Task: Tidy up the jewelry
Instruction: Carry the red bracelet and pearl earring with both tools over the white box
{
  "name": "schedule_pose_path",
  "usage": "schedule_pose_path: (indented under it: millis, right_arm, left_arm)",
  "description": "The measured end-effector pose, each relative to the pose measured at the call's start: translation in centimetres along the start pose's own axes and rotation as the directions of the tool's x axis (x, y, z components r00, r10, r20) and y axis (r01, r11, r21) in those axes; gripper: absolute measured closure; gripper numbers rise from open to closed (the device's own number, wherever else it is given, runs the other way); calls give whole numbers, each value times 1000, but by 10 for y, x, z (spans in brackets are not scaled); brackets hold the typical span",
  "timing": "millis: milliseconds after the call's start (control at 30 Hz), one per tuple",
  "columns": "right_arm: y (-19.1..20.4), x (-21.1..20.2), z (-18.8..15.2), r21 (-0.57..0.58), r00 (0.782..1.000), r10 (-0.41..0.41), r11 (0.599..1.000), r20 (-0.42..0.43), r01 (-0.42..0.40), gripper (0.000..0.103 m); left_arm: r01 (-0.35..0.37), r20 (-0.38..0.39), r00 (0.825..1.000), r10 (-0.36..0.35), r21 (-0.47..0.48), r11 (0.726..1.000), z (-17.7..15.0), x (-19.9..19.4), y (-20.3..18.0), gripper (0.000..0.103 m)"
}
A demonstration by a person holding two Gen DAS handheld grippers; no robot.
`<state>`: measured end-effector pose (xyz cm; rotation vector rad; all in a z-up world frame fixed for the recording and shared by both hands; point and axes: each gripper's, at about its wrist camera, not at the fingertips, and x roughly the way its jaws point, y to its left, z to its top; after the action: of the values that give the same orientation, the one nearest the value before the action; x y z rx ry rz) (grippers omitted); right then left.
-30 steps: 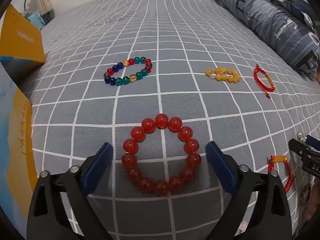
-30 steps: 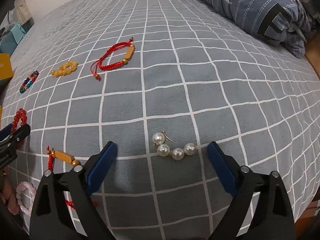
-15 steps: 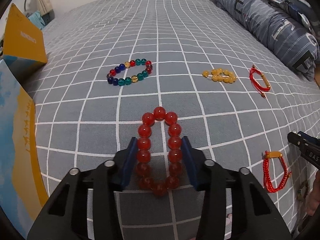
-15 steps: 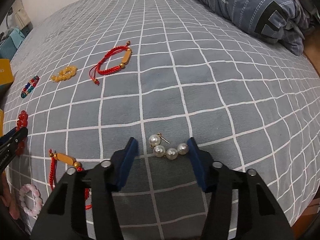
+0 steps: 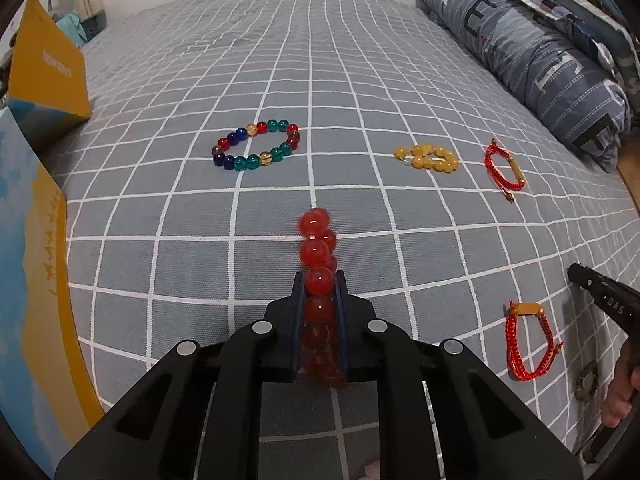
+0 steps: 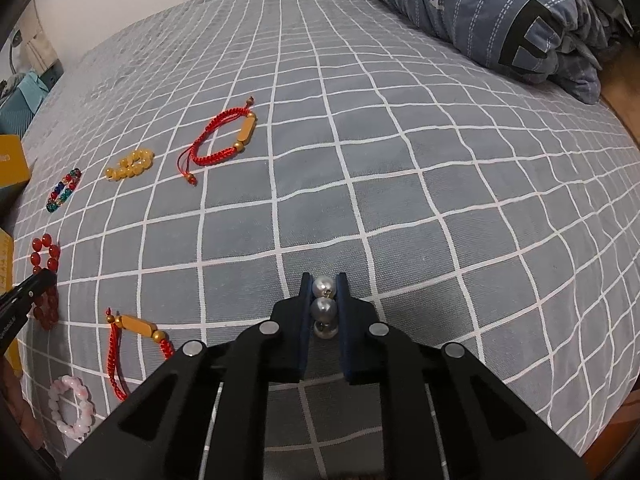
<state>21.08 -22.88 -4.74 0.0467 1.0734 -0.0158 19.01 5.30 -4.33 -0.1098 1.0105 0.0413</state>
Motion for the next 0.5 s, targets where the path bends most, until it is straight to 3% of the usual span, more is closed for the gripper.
schedule_pose_path:
  millis: [500]
  right_arm:
    - [2,-13,3,-27,996,-15,999,91,18,92]
  left_arm:
    - [32,70,997,-34,27,999,1,-21,-5,90]
